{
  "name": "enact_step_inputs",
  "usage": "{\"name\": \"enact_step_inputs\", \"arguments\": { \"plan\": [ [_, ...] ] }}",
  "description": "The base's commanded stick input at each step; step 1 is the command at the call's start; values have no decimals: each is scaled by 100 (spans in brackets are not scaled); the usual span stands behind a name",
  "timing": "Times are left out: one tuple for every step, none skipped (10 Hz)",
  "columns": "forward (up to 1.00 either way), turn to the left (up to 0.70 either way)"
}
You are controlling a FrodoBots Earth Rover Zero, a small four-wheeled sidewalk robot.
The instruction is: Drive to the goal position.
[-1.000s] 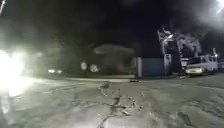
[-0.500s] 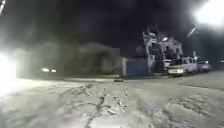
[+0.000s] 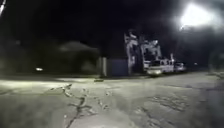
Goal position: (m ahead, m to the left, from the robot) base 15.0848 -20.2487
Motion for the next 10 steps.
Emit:
{"name": "enact_step_inputs", "arguments": {
  "plan": [
    [0, -50],
    [0, -50],
    [0, -50],
    [0, -50],
    [0, -50],
    [0, -50],
    [0, -50],
    [0, -50],
    [0, -50],
    [0, -50]
  ]
}}
